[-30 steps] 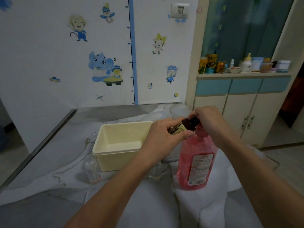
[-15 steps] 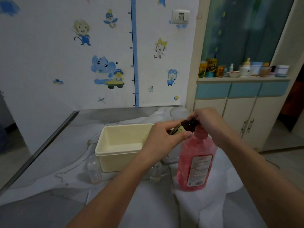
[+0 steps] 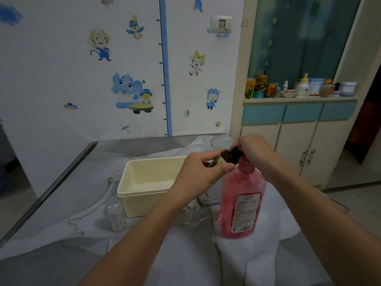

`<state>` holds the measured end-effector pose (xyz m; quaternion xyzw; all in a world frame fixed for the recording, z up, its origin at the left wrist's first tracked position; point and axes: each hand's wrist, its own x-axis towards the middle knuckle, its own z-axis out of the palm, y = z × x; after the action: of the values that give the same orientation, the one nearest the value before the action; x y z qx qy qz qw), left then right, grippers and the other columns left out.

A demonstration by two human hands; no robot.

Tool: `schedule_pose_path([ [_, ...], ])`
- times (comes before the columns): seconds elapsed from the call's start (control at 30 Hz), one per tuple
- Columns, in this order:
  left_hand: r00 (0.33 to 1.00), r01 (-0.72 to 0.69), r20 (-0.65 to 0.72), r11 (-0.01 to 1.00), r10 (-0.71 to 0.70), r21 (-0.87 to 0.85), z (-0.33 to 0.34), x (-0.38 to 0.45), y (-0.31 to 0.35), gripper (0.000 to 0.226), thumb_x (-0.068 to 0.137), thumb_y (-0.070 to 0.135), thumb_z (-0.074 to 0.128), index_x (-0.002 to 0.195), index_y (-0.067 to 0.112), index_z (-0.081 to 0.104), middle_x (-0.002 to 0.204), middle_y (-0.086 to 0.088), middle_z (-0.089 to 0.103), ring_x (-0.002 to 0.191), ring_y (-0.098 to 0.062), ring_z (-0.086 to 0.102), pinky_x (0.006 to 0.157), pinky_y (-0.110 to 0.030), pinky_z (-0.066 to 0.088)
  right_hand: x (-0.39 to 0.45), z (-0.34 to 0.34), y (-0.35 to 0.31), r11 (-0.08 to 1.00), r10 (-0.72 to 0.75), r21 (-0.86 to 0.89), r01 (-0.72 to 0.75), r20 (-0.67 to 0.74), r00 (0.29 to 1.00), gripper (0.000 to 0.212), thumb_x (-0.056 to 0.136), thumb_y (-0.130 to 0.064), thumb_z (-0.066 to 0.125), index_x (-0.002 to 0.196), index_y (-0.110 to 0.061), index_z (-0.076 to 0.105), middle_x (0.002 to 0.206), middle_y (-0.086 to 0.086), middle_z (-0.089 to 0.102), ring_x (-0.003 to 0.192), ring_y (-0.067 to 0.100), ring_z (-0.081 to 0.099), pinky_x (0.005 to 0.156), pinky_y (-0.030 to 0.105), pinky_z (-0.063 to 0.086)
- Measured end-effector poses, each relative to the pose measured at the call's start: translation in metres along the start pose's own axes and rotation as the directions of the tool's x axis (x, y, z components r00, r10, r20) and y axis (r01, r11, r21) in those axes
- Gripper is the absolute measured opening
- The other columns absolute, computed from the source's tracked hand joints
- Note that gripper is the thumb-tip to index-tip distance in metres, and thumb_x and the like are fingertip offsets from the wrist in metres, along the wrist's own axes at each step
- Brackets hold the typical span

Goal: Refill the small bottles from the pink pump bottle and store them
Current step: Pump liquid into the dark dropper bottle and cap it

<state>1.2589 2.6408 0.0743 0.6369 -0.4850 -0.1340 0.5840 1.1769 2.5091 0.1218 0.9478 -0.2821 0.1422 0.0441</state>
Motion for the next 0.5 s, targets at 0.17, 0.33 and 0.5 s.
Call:
schedule_pose_path([
  [0.17,1.000,0.001,0.011,1.000,-0.001,0.021,0.0007,0.0001,-0.0036,0.033,0.077,0.031,0.077,0.108,0.038,0.070,0.093,-0.004,0.074,0.071,-0.005,0.059,0.062,-0.016,0.048,-0.0032,0.0047,-0.0033,0.997,0.026,-0.071,-0.026,0.003,1.000,0.030,0.075,-0.012,0.058,0.100,-0.022,0.071,0.083,-0.001,0.069,0.085,0.019,0.063,0.068,0.021,0.036],
  [0.33,1.000,0.000,0.007,1.000,-0.001,0.022,0.0012,-0.0018,-0.0043,0.030,0.077,0.029,0.077,0.104,0.039,0.071,0.093,-0.007,0.074,0.071,-0.006,0.058,0.064,-0.020,0.048,-0.0040,0.0033,-0.0068,0.997,0.028,-0.074,-0.022,0.078,0.997,0.028,0.077,-0.012,0.062,0.103,-0.021,0.069,0.095,0.003,0.071,0.094,0.021,0.064,0.078,0.025,0.044],
  [0.5,1.000,-0.006,-0.003,1.000,0.006,0.018,0.0000,-0.0011,0.0029,0.028,0.077,0.031,0.077,0.103,0.040,0.071,0.092,-0.010,0.073,0.069,-0.009,0.058,0.064,-0.025,0.048,-0.0019,0.0035,0.0020,0.987,0.074,0.146,-0.073,-0.001,0.997,0.033,0.069,0.003,0.056,0.092,-0.011,0.074,0.053,-0.004,0.051,0.061,0.016,0.054,0.059,0.025,0.042],
])
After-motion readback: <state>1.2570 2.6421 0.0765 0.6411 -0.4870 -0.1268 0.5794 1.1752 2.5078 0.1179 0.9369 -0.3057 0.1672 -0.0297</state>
